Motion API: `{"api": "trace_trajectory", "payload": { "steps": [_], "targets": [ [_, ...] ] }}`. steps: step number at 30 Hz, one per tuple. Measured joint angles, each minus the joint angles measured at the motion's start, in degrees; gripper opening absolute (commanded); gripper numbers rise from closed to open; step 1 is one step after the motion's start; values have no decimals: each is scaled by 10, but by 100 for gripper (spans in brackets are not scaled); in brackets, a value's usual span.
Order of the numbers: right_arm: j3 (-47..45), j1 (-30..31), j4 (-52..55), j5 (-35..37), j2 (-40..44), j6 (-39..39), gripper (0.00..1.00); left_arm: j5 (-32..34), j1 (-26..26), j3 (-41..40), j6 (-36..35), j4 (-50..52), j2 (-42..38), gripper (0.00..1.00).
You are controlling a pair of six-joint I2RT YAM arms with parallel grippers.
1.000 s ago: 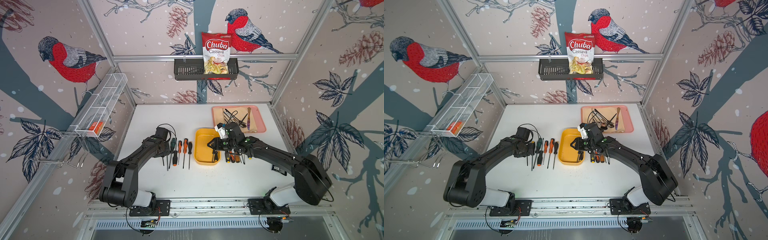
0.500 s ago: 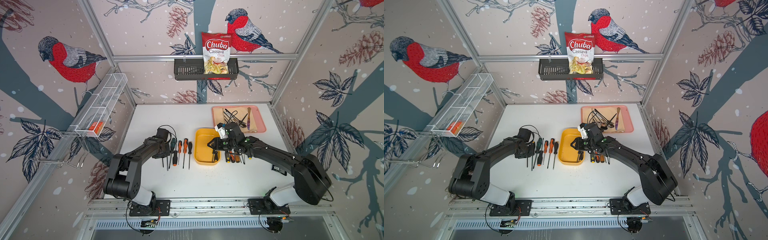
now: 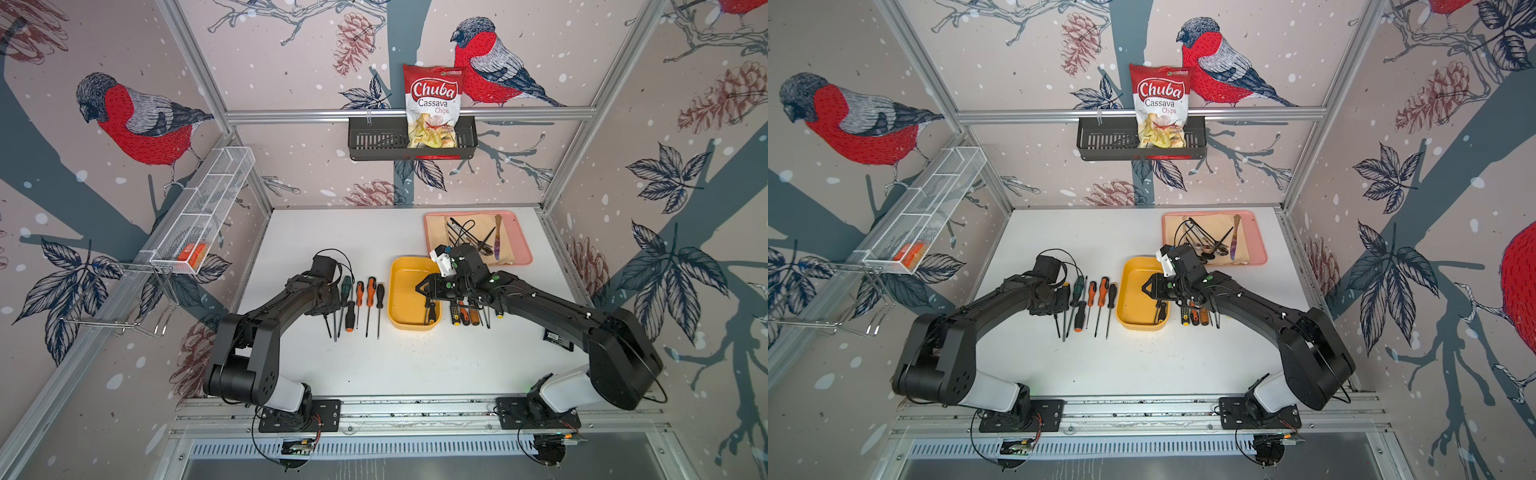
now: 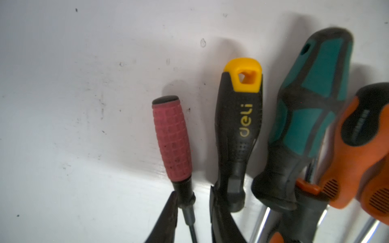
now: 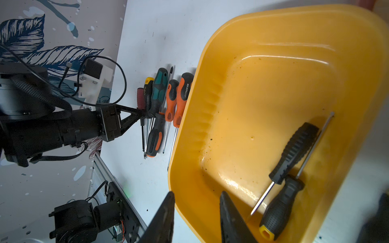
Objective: Take out the screwdriver from the storage box
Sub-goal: Place the screwdriver at the center of the board.
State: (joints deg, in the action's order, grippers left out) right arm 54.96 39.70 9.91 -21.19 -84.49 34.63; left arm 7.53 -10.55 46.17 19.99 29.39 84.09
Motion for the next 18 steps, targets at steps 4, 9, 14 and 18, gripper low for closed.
{"api": "trace_trajectory", "payload": {
  "steps": [4,9,14,18],
  "targets": [
    [12,0,16,15,0,0,37,-15,0,0,2,1,-20,30],
    [44,0,50,48,-10,2,38,-44,0,8,9,11,-55,33],
    [106,2,114,85,-60,5,37,-101,-5,17,21,7,-94,37],
    [165,11,174,118,-116,15,37,-168,-26,21,26,-14,-115,42]
  ]
}}
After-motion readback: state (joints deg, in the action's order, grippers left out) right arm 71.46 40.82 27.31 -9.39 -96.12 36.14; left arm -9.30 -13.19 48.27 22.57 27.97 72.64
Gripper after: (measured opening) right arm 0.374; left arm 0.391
